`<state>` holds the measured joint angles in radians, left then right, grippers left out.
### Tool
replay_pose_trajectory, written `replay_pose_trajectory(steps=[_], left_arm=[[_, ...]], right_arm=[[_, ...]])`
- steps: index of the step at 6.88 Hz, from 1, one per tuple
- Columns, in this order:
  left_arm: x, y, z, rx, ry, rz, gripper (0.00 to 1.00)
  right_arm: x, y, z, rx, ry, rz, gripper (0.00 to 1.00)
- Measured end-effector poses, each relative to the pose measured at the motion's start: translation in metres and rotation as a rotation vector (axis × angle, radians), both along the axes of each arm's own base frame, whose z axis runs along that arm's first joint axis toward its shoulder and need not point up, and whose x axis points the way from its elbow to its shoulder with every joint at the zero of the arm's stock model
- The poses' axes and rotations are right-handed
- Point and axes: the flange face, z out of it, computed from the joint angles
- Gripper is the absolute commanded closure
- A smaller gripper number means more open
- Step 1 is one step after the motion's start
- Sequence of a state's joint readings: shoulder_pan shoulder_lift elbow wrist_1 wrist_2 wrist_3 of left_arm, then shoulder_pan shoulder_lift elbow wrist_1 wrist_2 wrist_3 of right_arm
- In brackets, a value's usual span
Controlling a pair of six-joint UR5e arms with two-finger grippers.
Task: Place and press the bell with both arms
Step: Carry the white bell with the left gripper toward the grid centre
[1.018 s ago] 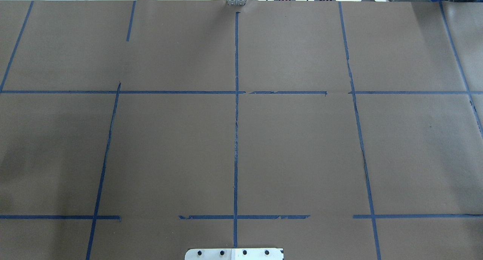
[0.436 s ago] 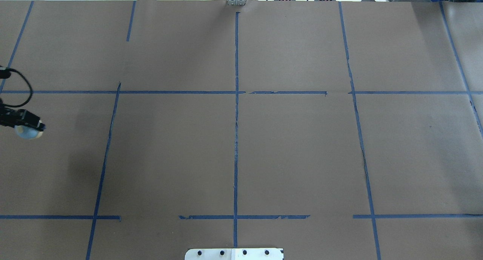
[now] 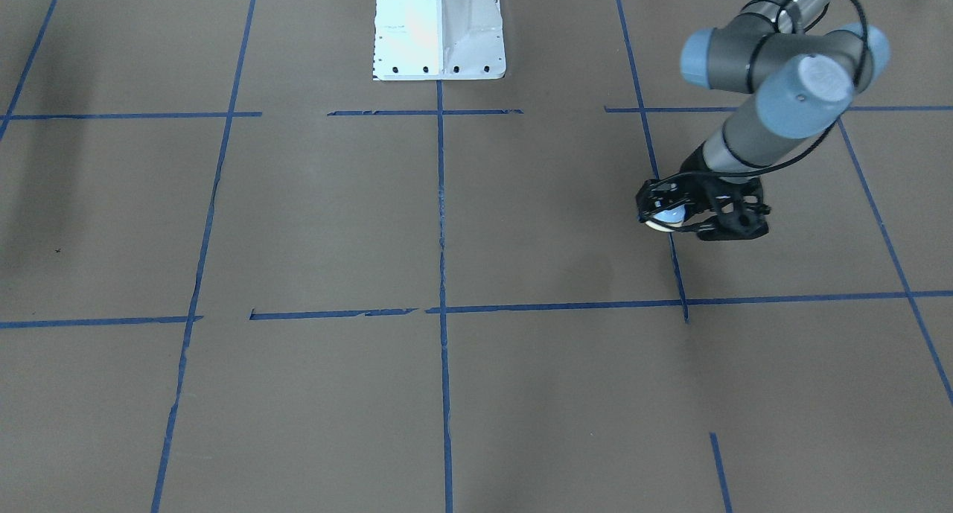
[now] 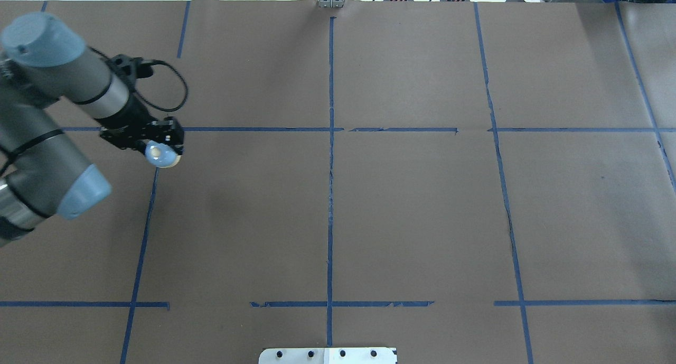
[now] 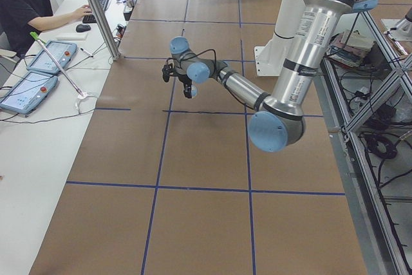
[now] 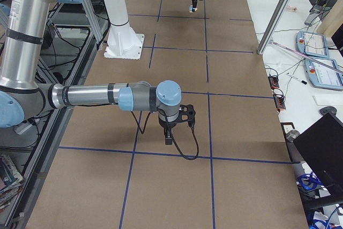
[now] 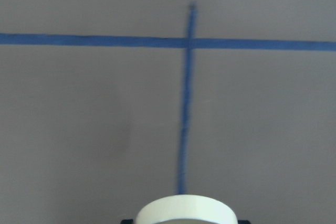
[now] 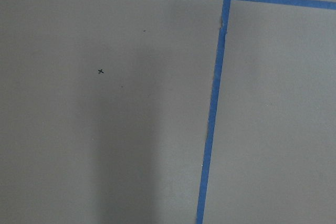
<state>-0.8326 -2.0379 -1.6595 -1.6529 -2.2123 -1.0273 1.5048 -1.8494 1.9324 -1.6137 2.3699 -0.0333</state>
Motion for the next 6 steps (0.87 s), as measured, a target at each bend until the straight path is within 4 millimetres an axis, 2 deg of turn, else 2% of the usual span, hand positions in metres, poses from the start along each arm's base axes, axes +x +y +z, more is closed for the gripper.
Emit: replay_pose_trajectory(steps=[1,2,3,5,6], left_arm=[[0.051,-0.022,-0.042,-0.051,-0.032,-0.050,0.96],[0.093,-0.042,-0.079,-0.090,-0.039,-0.089,0.96],[0.130,-0.058,-0.105,-0.108,-0.032,-0.121,0.95],[0.180,-0.080,-0.130,-0.111,-0.011,-0.175,0.92],[0.196,-0.080,-0.137,-0.110,-0.004,-0.180,0.90]], right_arm=[[0.000,0.000,0.000,0.000,0.000,0.000,0.00],[0.000,-0.001,0.001,-0.001,0.000,0.001,0.00],[0.000,-0.001,0.001,-0.003,0.000,0.001,0.00],[0.000,-0.001,0.002,-0.005,0.000,0.000,0.00],[0.000,-0.001,0.003,-0.006,0.000,0.000,0.00]])
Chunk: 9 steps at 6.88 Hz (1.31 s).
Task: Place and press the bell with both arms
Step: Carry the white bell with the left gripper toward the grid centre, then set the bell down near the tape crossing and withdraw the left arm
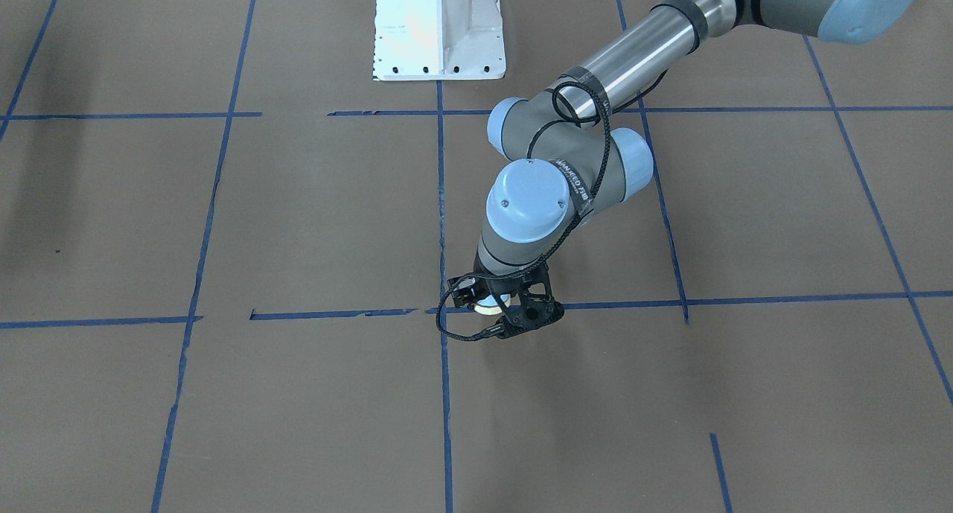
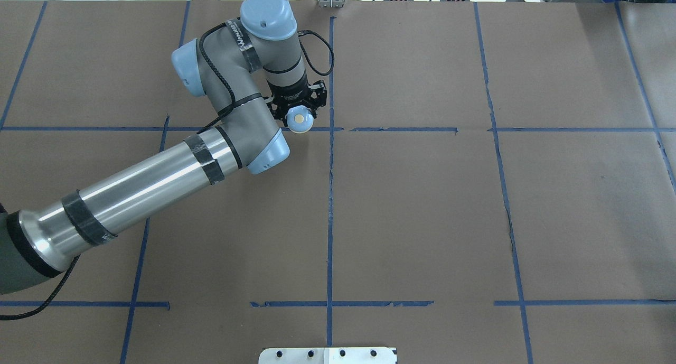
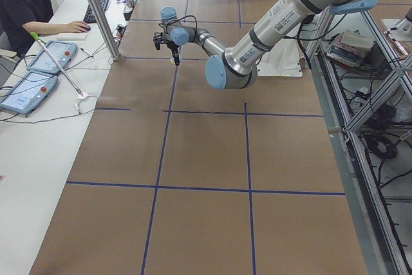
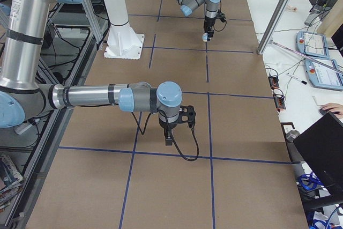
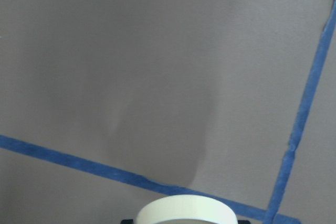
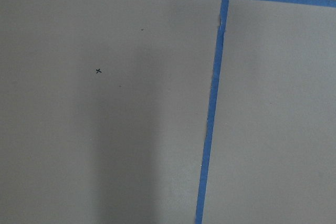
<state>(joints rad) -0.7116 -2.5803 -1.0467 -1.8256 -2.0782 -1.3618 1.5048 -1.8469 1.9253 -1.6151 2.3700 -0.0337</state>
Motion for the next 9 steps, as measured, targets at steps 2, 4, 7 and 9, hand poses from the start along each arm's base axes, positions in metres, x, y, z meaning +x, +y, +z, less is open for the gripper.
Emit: replay_pose_trajectory(steps=[2,4,7,9], left_arm=[[0.027,0.009,-0.013,0.004,0.017,-0.026,0.53],[0.042,0.011,-0.023,0.004,0.034,-0.038,0.00],[0.042,0.011,-0.026,0.011,0.042,-0.039,0.00],[0.021,-0.005,-0.030,0.000,0.061,-0.028,0.00]], right_arm=[[0.000,0.000,0.000,0.000,0.000,0.000,0.00],[0.000,0.000,0.000,-0.001,0.001,0.000,0.00],[0.000,0.000,0.003,-0.005,0.002,0.000,0.00],[0.000,-0.001,0.002,-0.003,0.002,0.000,0.00]])
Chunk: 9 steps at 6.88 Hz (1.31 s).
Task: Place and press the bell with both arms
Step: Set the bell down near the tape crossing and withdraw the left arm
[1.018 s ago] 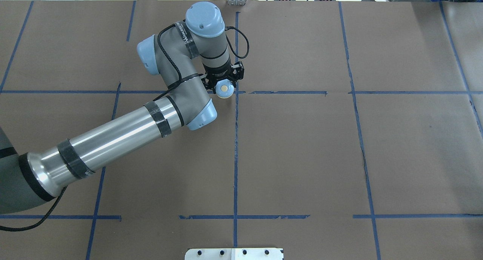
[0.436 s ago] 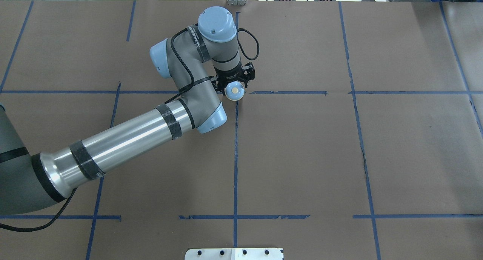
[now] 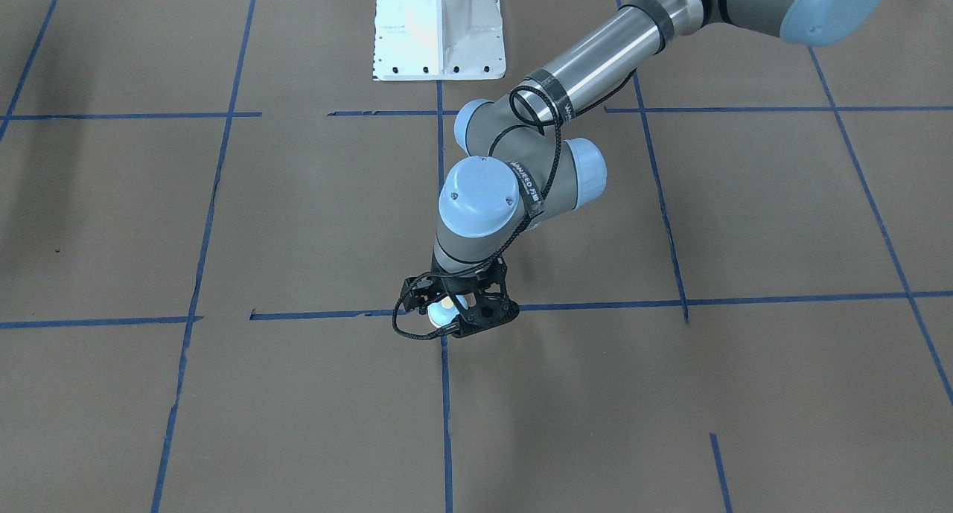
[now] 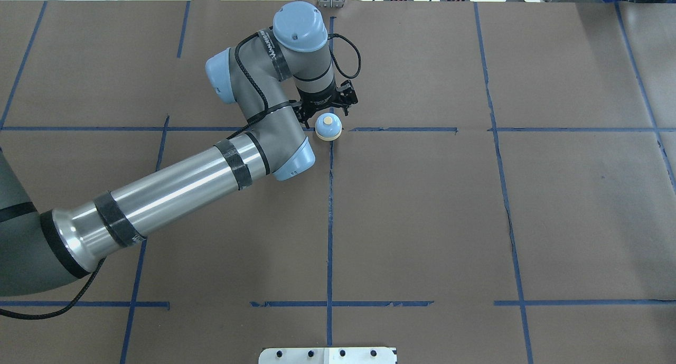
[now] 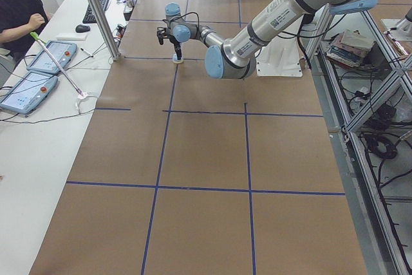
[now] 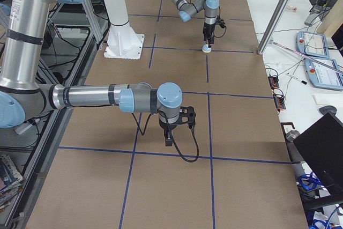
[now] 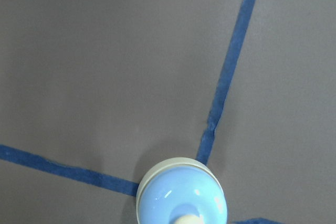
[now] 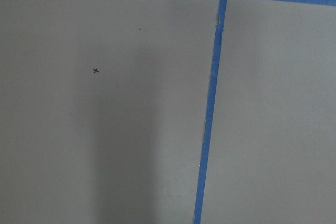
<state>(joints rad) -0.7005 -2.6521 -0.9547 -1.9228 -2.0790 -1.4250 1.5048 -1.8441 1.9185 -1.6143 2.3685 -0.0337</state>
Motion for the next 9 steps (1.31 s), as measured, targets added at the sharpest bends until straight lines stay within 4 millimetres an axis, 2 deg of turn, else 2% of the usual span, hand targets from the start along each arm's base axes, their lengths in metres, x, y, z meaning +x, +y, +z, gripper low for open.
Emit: replay_pose_trajectory(steps=[1,2,3,5,6,7,9], left_arm=[[-0.028,-0.017,0.000,-0.023,0.027,0.034,0.00],[-0.064,-0.031,0.008,-0.021,0.043,0.074,0.00],[-0.099,-0.033,0.025,0.017,0.041,0.113,0.00],[-0.197,-0.006,0.088,0.143,0.004,0.180,0.00],[-0.249,0.012,0.119,0.210,-0.017,0.207,0.00],[-0.301,0.030,0.156,0.276,-0.043,0.240,0.00],[-0.419,0.064,0.256,0.399,-0.120,0.330,0.00]], right_arm=[[0.000,-0.001,-0.001,0.003,0.000,0.000,0.00],[-0.001,-0.003,-0.003,0.008,-0.001,-0.001,0.00],[-0.001,-0.007,-0.007,0.017,-0.002,-0.001,0.00],[-0.008,-0.021,-0.019,0.037,-0.005,-0.006,0.00],[-0.020,-0.034,-0.031,0.039,-0.006,-0.004,0.00],[-0.037,-0.053,-0.050,0.035,-0.011,0.008,0.00],[-0.092,-0.098,-0.109,0.038,-0.035,0.026,0.00]])
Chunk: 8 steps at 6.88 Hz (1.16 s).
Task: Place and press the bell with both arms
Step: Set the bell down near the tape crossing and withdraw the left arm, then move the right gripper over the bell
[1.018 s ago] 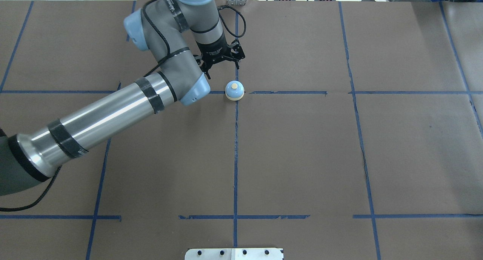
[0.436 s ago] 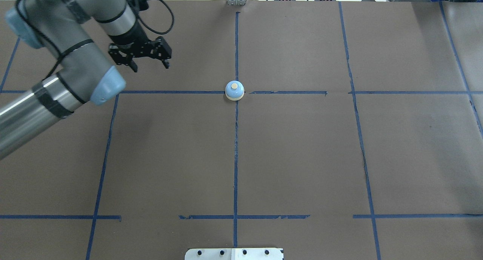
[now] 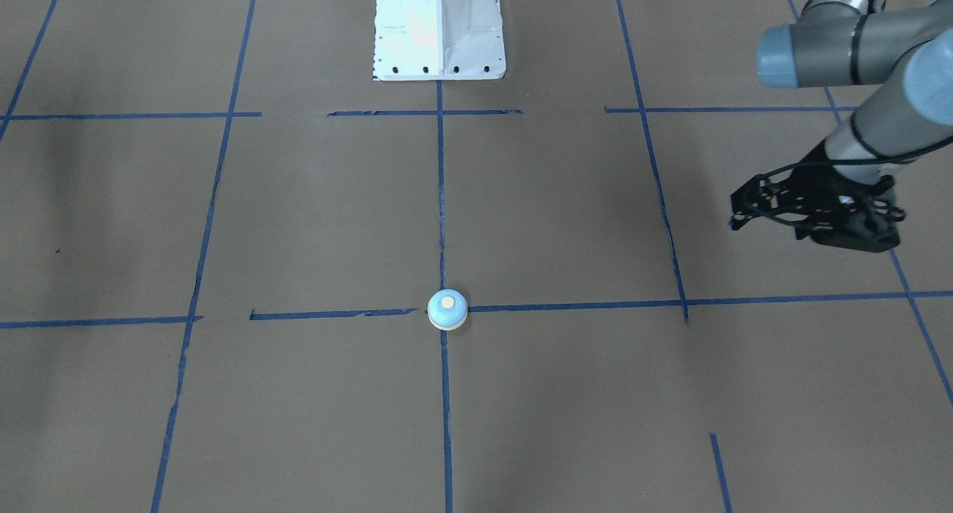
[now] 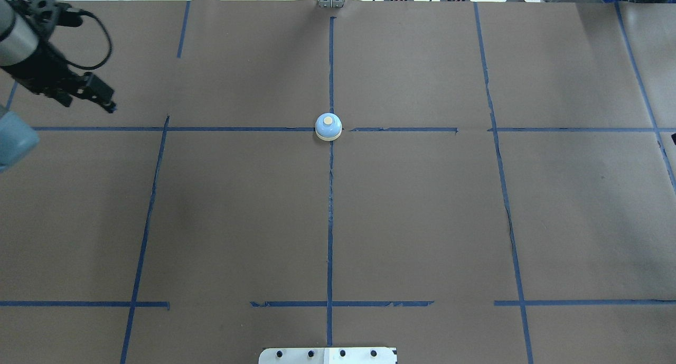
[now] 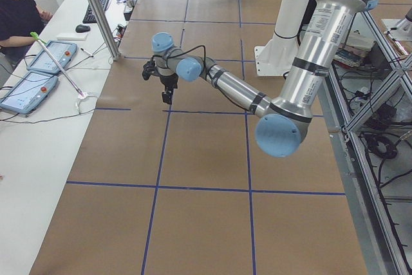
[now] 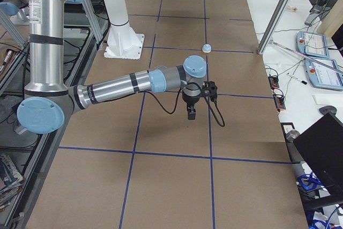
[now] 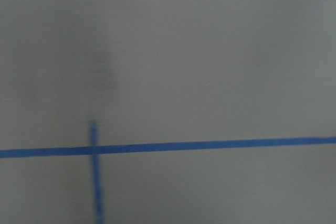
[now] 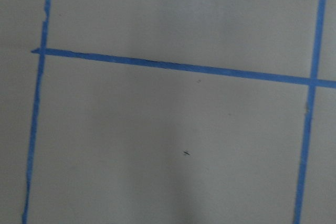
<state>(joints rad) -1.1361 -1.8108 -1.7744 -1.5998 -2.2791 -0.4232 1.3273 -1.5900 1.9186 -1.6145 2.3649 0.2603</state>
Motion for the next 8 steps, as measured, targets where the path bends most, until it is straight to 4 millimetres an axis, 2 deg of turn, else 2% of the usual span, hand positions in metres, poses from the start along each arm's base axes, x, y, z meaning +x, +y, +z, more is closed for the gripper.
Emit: replay_pose_trajectory(steps=[1,2,3,4,5,6,7,8], left_arm=[[-0.058,0.015,0.051,0.017,-0.040,0.011,0.00],[-0.110,0.032,0.097,0.003,-0.071,0.000,0.00],[-0.154,0.052,0.136,-0.013,-0.092,-0.011,0.00],[-0.191,0.081,0.170,-0.037,-0.105,-0.024,0.00],[-0.211,0.106,0.190,-0.063,-0.110,-0.039,0.00],[-0.220,0.122,0.200,-0.079,-0.111,-0.049,0.00],[-0.222,0.127,0.203,-0.083,-0.111,-0.054,0.00],[-0.223,0.129,0.203,-0.084,-0.110,-0.056,0.00]], right_arm=[[-0.038,-0.020,-0.040,-0.003,-0.023,0.010,0.00],[-0.084,-0.037,-0.089,-0.016,-0.057,0.025,0.00],[-0.133,-0.044,-0.138,-0.025,-0.090,0.023,0.01],[-0.191,-0.041,-0.185,0.008,-0.101,-0.005,0.01],[-0.244,-0.034,-0.223,0.052,-0.090,-0.016,0.07],[-0.294,-0.029,-0.253,0.072,-0.074,-0.007,0.36],[-0.340,-0.036,-0.280,0.072,-0.060,0.004,0.70],[-0.385,-0.053,-0.307,0.050,-0.045,0.014,0.92]])
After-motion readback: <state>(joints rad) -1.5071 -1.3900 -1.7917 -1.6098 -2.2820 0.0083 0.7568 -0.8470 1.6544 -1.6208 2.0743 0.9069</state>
